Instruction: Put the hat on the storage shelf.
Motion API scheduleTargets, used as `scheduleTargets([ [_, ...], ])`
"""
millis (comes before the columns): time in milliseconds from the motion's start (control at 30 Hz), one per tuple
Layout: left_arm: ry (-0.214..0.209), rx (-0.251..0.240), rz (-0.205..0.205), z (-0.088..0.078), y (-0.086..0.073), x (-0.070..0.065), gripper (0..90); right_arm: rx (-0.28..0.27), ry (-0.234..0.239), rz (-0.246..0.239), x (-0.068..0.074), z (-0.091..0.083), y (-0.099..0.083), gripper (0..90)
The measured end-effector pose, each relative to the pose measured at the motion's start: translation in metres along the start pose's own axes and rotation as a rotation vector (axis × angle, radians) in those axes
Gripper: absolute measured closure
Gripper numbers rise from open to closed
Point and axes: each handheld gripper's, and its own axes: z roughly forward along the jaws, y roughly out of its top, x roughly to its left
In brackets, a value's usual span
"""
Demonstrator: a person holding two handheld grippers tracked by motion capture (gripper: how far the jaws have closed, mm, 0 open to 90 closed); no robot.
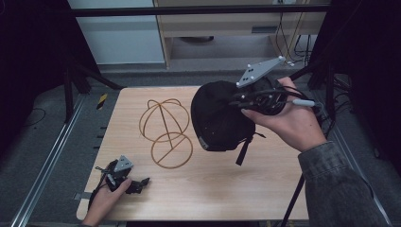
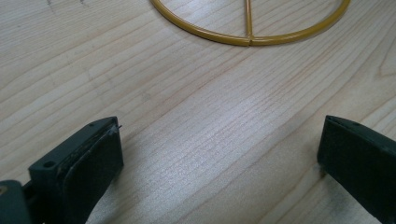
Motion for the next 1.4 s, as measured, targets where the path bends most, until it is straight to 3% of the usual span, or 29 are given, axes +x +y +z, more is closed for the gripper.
scheduleTargets([
  [500,0.001,-0.002,-0.001,0.0,0.0,0.0,0.0,-0.009,0.022,-0.054,0.016,0.009,0.028,73.8],
  [933,0.001,0.0,0.0,0.0,0.0,0.0,0.0,-0.028,0.053,-0.107,0.029,0.034,0.061,73.8],
  [1400,0.001,-0.001,0.0,0.0,0.0,0.0,0.0,-0.011,0.054,-0.125,0.036,0.061,0.083,73.8],
])
